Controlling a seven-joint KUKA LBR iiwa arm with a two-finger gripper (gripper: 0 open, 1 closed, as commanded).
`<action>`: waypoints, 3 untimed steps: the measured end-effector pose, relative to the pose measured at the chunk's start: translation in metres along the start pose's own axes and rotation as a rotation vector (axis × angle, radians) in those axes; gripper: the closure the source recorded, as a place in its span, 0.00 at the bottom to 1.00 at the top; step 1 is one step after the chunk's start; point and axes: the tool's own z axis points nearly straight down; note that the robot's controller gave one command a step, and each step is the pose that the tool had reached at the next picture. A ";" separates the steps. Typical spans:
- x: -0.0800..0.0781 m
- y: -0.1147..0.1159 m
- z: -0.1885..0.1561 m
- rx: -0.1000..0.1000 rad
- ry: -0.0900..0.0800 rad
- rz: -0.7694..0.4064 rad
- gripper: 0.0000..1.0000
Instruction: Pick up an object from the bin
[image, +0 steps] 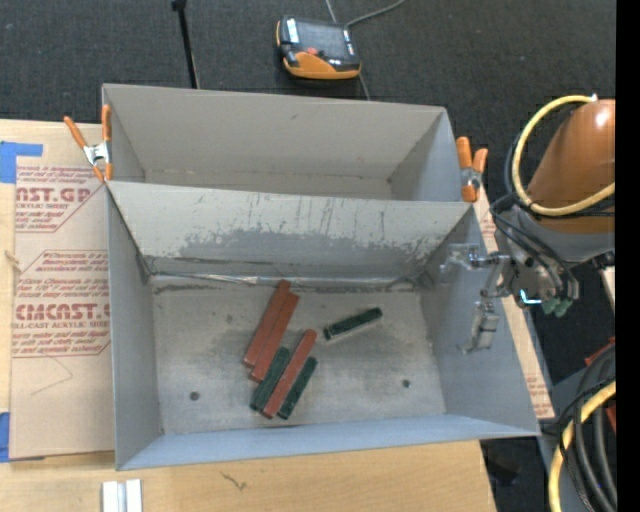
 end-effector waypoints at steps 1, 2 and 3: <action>-0.002 0.001 -0.004 0.001 -0.008 -0.002 0.00; -0.027 0.044 0.082 0.002 -0.013 -0.088 0.00; -0.035 0.061 0.099 0.000 -0.003 -0.129 0.00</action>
Offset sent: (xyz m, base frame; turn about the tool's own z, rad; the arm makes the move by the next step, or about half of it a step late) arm 0.0480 0.0866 -0.1691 -0.1709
